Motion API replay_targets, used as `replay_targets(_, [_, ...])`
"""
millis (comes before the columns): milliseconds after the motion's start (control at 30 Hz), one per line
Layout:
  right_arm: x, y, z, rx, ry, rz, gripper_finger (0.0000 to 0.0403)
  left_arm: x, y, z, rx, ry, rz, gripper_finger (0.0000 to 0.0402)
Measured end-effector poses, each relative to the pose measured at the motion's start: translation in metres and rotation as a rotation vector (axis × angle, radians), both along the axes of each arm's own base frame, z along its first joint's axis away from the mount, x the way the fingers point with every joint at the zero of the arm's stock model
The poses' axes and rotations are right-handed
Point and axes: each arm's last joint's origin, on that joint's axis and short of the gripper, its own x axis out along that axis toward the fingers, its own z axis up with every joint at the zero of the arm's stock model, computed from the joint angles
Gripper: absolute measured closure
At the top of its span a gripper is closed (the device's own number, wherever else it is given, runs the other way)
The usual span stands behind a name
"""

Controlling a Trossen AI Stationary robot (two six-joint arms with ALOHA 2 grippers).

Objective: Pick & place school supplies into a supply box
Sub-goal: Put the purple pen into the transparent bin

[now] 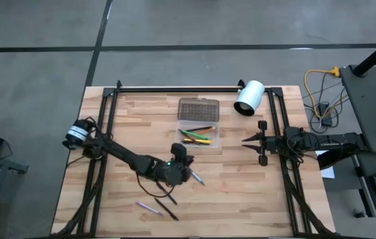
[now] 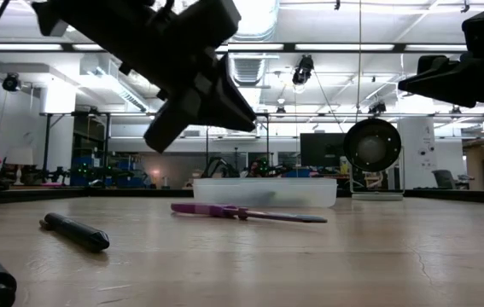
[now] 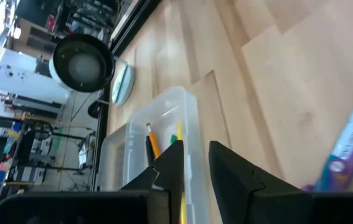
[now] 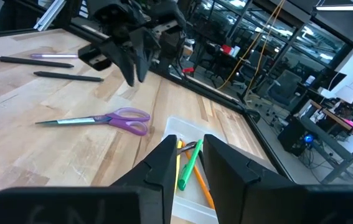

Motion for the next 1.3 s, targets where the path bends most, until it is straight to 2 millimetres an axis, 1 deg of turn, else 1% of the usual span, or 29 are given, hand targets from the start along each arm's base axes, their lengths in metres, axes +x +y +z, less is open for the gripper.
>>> replay_targets(433, [0.000,0.000,0.000,0.000,0.000,0.000,0.0318,-0.008,-0.020,0.000,-0.035,-0.017,-0.041,0.0340])
replay_targets(733, [0.000,0.000,0.000,0.000,0.000,0.000,0.0331,-0.013,-0.035,0.001,-0.067,-0.025,-0.069,0.0340])
replay_targets(900, [0.000,0.000,0.000,0.000,0.000,-0.001,0.0334,-0.015,-0.043,0.008,-0.087,0.054,-0.045,0.0340])
replay_targets(1067, [0.000,0.000,0.000,0.000,0.000,-0.001,0.0330,-0.018,-0.052,0.017,-0.187,0.140,-0.071,0.0340])
replay_targets(1167, [0.000,0.000,0.000,0.000,0.001,0.000,0.0326,-0.019,-0.059,0.021,-0.287,0.183,-0.138,0.0340])
replay_targets(1300, [0.000,0.000,0.000,0.000,0.001,0.000,0.0322,-0.023,-0.069,0.019,-0.384,0.247,-0.236,0.0340])
